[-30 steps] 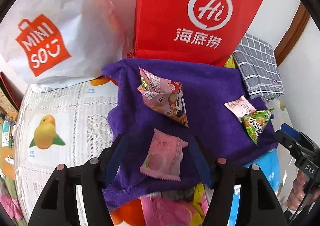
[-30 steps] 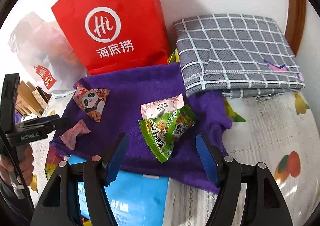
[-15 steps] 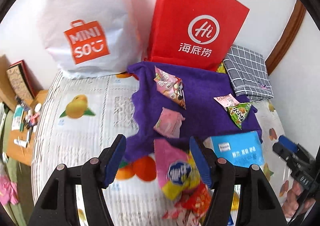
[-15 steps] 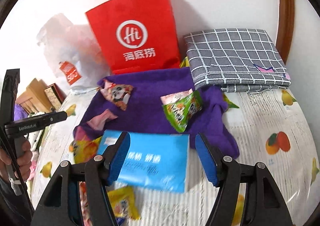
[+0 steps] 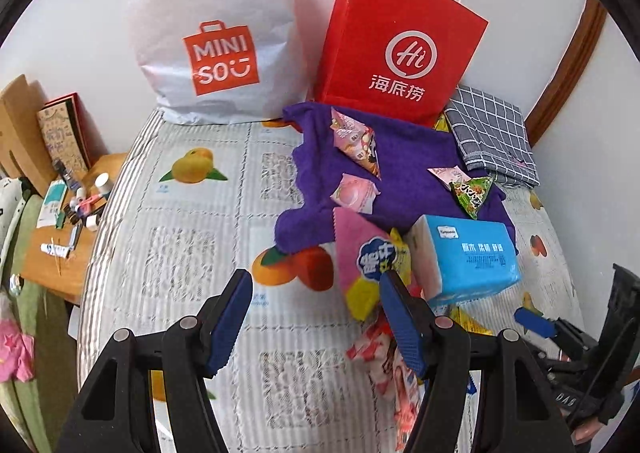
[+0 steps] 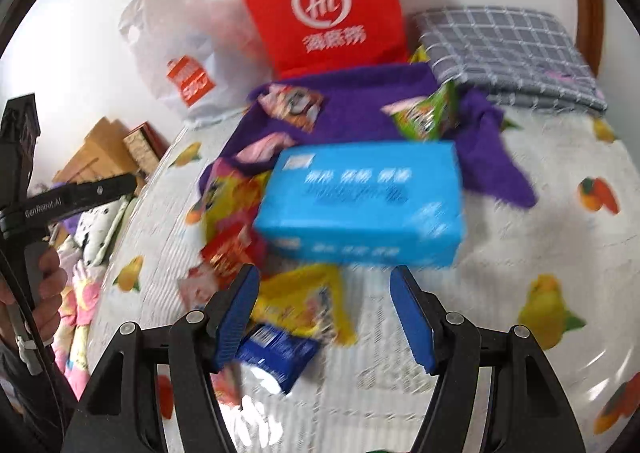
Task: Organize snacks
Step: 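Withdraw both tools to the pile while the right tool grasps the yellow chip bag, then lift the yellow chip bag with the right tool while the left tool grasps the pink-yellow bag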
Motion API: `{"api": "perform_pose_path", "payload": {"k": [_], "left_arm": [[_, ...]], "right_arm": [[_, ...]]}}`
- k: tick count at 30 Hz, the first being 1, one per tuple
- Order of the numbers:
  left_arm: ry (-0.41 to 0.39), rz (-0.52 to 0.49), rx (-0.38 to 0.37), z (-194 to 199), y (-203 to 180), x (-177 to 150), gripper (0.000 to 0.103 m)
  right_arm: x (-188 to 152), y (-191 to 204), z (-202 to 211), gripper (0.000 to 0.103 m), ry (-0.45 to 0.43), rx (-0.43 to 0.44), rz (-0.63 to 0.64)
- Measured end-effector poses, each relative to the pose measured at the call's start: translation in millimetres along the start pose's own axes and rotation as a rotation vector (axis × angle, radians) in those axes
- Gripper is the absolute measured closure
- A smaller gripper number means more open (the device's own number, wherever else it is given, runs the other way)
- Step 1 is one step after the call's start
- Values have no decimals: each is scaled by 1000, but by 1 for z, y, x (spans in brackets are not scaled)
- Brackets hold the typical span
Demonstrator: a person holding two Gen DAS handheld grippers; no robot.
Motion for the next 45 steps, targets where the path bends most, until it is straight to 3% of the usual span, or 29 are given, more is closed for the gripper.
{"api": "perform_pose_path", "payload": {"k": [8,11,19,23,30,36,40,45], "left_arm": [[8,1,-4,4,7,-11,39],[15,-8,-8,1,8,-16,39],[33,6,-24,-12,15,-22,39],[50,32,-59,-24,11,-23,39],[61,5,-96,-44,-14,-17,39],[67,-12,-122,-63,-39,-10,32],[88,-31,-104,-81,-52,-8,29],[126,-43,-65,-101,-59,-9,29]], "right_arm": [[-13,25,-23,31,36,-5,44],[-17,25,-39,31,62,-41,46],[-25,20,-61,31,92,-26,5],[-25,15,-56,48,99,-30,7],[-22,-3,-28,48,47,-21,-22],[-19,-32,-7,48,9,-58,-61],[-19,-56,2,48,-3,-131,-64],[-21,-81,10,48,-9,-151,-107]]}}
Point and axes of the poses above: each gripper's, at about its wrist camera, not at the fingertips, and z roughly against the way its jaws point, y to its left, x to its top, the point moved 5 cm from there along -z, roughly the way its jaws point, and after that the axes turned 7 degrees about -y, right-handed, at the moved point
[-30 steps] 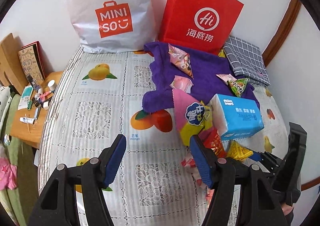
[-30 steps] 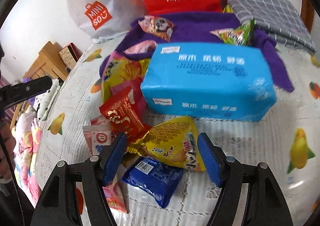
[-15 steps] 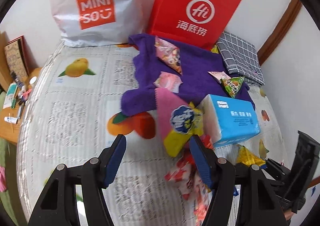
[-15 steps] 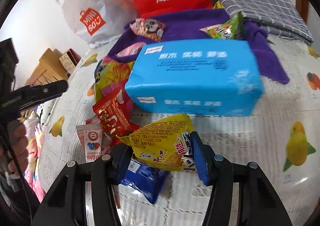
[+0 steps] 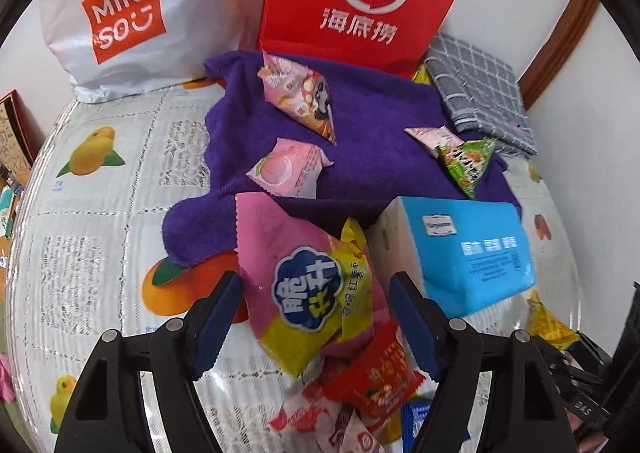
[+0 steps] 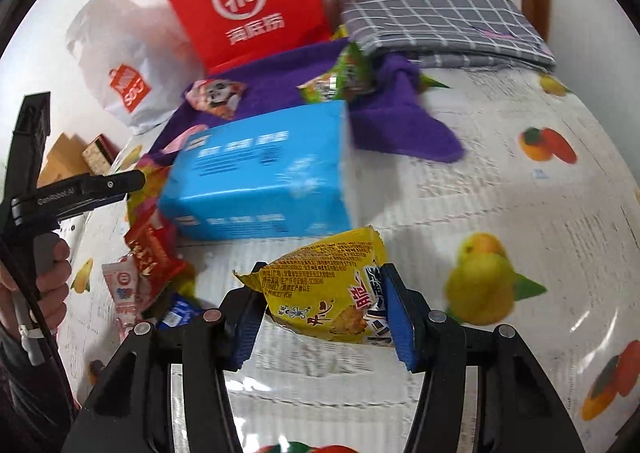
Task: Organize snacks
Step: 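Lift the yellow chip bag with the right tool while the left tool grasps the pink-yellow bag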
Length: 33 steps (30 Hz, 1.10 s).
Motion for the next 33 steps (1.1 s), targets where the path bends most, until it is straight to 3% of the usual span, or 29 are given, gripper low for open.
{"api": "perform_pose_path", "payload": {"k": [5,7,11,24,33], "left_arm": [[26,19,33,-13,5,-2,31],[26,56,7,-13,9,-3,43],[25,88,-31,-6,15,-6,57],[-78,91,-28,62,23,-6,58],[-112,62,-75,96,-1,-18,58]], "right_arm": [[-2,-6,0,48,5,-4,7],[-1,-5,0,48,5,-5,8],[-1,-2,1,48,4,-9,15],[6,21,33,48,-54,7,45],[7,31,61,48,-90,29,39]]}}
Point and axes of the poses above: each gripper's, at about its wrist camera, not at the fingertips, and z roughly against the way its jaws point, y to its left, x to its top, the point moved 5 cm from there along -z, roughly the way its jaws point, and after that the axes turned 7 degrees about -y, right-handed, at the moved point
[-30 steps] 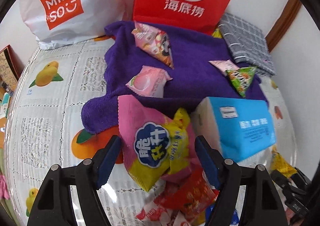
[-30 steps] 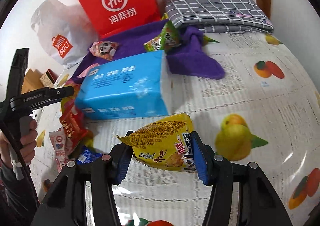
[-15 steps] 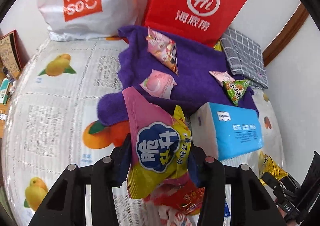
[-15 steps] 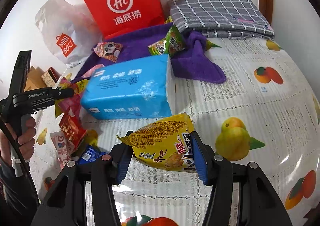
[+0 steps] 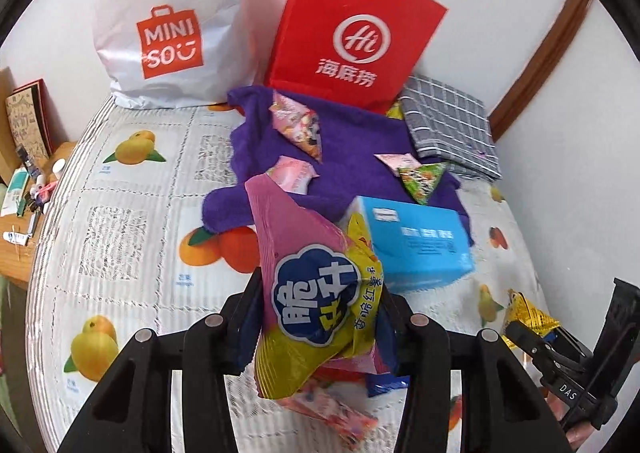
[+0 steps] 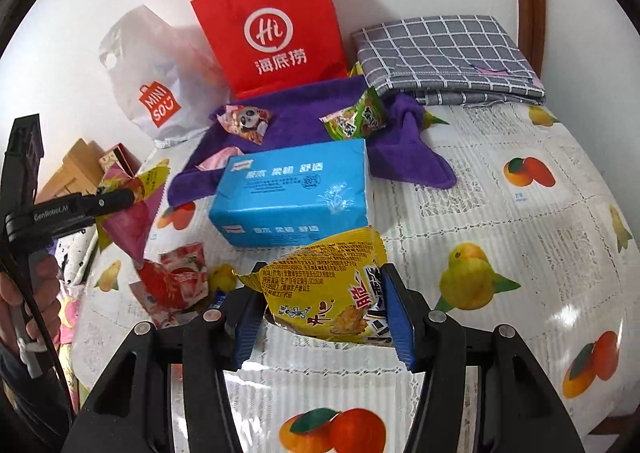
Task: Organize snacks
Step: 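Lift the yellow chip bag with the right tool while the left tool grasps the pink-yellow bag, then carry both bags onto the purple towel and open both tools to release them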
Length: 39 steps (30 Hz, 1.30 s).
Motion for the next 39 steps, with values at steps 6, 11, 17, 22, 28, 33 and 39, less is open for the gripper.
{"api": "perform_pose_path", "payload": {"k": [6,11,17,22,28,33,39], "left_arm": [[-15,-36,-47,16,-31,-6,58],[-24,-76,-68,23,-56,-7,58],[-26,-88,-130,28,-83,-3,58],[-41,-110,-136,30,-99,4,58],[-48,-115,-149,31,-108,14,58],[-63,-130,-147,32,-112,27,58],[-76,-115,-128,27,-102,47,58]], "right_arm": [[5,1,21,48,-35,-2,12],[13,-1,36,48,-59,-3,15],[26,-4,50,48,-88,-17,27],[39,-4,59,48,-118,-10,33],[53,-5,62,48,-139,-1,40],[66,-6,60,48,-156,6,40],[84,0,51,48,-167,14,63]]}}
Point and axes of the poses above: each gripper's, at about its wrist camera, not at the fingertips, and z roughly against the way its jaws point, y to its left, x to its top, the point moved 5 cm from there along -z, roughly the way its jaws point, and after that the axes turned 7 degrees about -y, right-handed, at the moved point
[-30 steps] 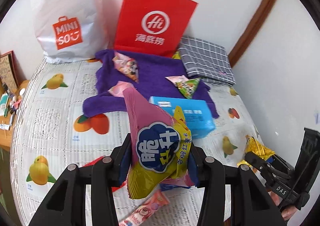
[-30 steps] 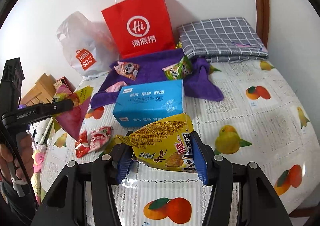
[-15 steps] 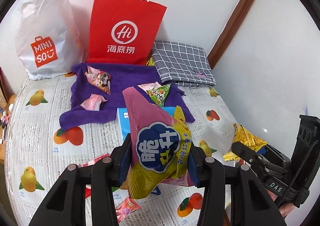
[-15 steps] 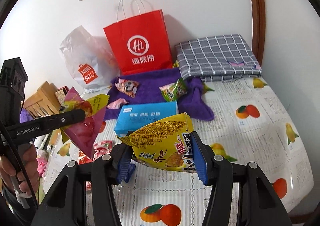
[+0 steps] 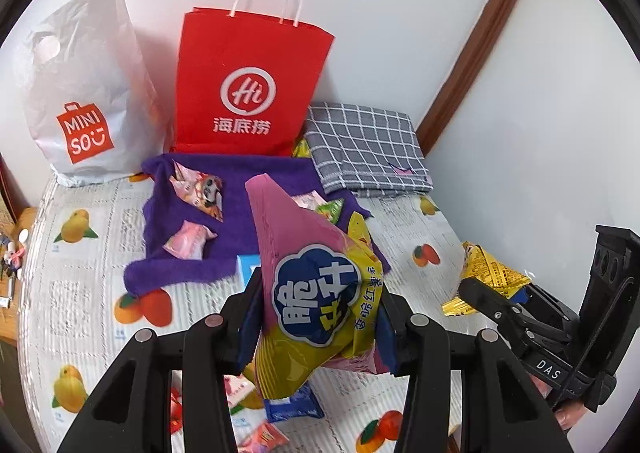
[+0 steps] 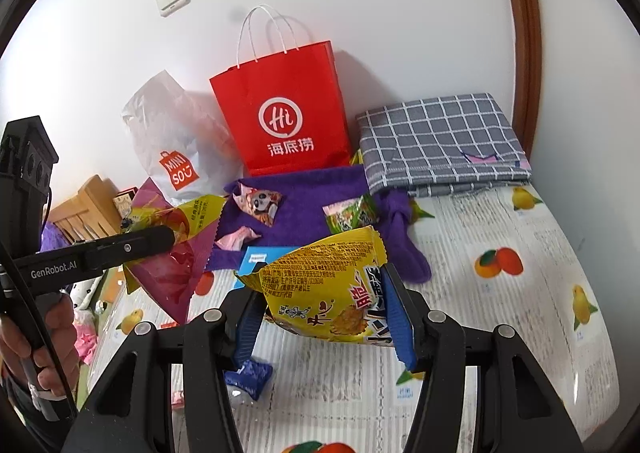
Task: Organize snacks
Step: 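Carry both bags onto the purple towel and open both tools to release them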
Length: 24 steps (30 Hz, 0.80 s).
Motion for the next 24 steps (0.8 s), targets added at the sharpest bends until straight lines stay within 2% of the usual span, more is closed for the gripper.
{"api": "perform_pose_path", "payload": {"k": [14,24], "left_arm": [[-58,45,59,-11,46,57,58],[-33,75,56,-49,67,64,58]], "right_arm": [[51,15,-49,48,-25,39,51],[78,22,-84,48,-18,80,57]]}}
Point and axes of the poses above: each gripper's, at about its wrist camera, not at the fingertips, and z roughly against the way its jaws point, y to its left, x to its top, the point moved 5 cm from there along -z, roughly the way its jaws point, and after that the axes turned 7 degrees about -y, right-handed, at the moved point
